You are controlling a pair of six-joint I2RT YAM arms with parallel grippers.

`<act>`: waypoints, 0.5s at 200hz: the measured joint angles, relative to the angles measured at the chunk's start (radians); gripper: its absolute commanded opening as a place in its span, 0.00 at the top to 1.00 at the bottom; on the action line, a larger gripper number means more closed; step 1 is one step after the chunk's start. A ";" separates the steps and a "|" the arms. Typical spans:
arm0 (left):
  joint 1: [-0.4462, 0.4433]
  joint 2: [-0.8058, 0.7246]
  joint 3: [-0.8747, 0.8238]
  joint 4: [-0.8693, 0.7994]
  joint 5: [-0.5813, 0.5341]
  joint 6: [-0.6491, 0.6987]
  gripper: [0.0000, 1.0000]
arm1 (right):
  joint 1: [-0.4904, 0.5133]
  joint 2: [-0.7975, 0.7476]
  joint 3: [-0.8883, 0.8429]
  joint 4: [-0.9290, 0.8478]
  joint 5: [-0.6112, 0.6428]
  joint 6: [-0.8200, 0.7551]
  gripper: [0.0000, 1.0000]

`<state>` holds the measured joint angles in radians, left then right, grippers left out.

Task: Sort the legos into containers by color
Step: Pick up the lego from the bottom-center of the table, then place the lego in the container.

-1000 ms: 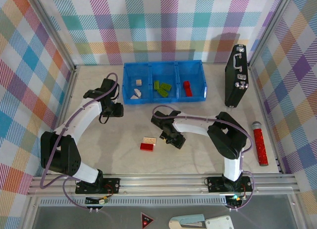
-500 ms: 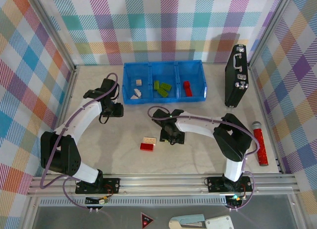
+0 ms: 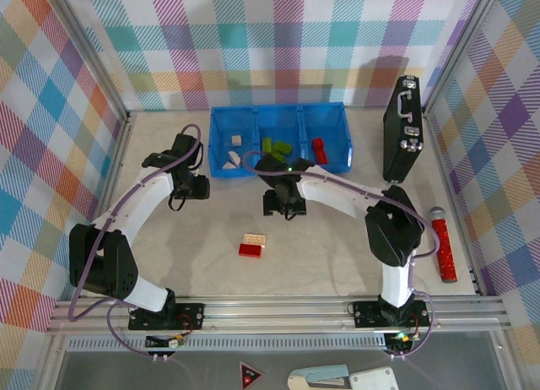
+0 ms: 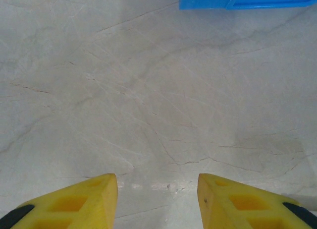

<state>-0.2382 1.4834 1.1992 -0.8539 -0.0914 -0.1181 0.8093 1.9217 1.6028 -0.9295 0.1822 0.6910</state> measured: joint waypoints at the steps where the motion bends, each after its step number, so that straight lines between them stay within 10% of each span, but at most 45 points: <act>1: 0.000 0.000 0.000 0.000 0.000 0.000 0.53 | -0.003 0.003 0.007 -0.002 0.001 -0.003 0.29; 100: 0.002 0.000 0.000 0.000 -0.006 0.000 0.53 | -0.126 0.240 0.427 -0.078 0.005 -0.140 0.29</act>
<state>-0.2367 1.4834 1.1992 -0.8539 -0.0978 -0.1177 0.6830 2.1620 2.0296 -1.0077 0.1867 0.5510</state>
